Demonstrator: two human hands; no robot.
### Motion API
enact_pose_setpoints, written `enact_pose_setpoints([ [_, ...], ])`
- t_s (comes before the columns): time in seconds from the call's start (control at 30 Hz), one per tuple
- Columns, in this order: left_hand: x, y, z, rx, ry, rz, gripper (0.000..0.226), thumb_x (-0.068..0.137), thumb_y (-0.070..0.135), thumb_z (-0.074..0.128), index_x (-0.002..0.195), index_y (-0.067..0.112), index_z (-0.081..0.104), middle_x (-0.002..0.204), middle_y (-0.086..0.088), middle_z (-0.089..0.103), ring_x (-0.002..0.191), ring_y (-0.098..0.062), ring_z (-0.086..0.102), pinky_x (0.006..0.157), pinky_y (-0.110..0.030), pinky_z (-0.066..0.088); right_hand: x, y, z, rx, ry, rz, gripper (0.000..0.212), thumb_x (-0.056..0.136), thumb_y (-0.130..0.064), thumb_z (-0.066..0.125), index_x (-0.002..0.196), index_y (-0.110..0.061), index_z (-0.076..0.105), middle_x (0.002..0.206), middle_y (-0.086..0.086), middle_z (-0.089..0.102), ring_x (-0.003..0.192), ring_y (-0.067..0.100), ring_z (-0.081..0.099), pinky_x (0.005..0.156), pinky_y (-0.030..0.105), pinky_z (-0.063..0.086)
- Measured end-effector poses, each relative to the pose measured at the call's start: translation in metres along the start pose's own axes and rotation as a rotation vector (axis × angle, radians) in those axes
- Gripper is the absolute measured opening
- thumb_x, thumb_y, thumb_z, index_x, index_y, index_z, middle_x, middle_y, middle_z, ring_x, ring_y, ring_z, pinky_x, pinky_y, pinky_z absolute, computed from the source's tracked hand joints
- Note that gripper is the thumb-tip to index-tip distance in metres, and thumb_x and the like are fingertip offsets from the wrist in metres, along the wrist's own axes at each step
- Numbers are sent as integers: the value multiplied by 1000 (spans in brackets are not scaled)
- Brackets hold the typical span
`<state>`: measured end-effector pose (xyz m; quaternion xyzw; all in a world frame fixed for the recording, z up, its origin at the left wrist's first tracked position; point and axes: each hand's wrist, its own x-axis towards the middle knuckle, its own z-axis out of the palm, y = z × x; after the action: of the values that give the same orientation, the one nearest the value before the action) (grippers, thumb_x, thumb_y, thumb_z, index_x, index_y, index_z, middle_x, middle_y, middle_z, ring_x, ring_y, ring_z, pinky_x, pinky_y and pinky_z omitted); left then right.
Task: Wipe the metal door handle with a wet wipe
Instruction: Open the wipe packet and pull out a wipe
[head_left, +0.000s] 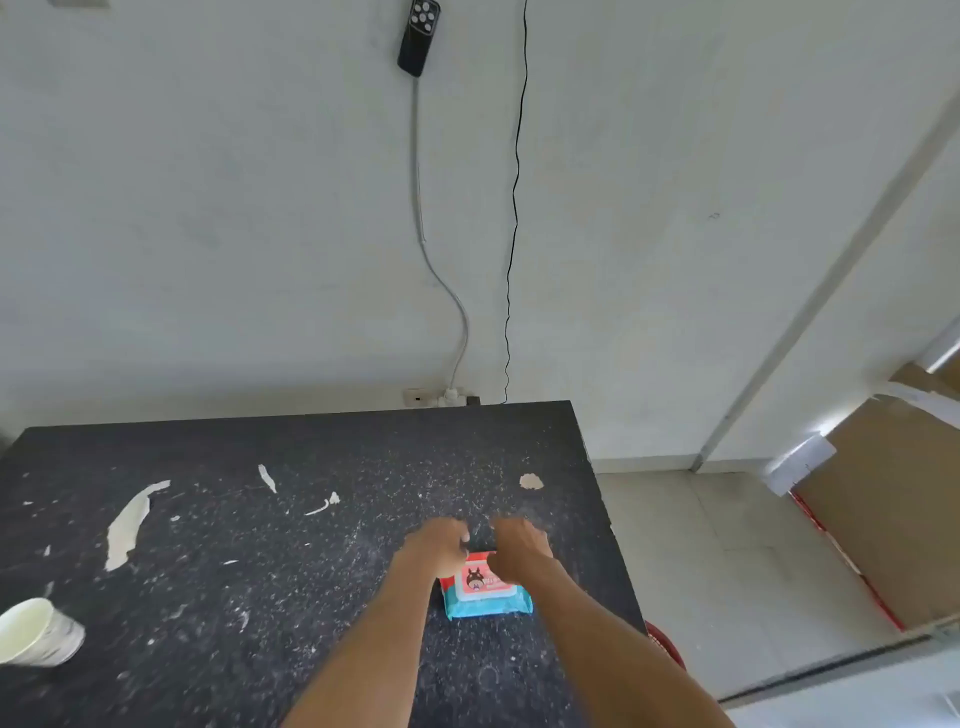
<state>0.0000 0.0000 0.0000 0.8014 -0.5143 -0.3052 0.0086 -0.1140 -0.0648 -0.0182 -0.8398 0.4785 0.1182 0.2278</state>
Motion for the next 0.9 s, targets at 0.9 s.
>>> enact_pose_setpoints([
  [0.9, 2, -11, 38, 31, -167, -19, 34, 95, 13, 48, 127, 10, 60, 130, -11, 61, 111, -25, 62, 90, -30, 52, -2, 13, 50, -52, -36, -52, 45, 88, -15, 70, 130, -20, 55, 126, 4, 63, 110, 22, 63, 96, 32, 51],
])
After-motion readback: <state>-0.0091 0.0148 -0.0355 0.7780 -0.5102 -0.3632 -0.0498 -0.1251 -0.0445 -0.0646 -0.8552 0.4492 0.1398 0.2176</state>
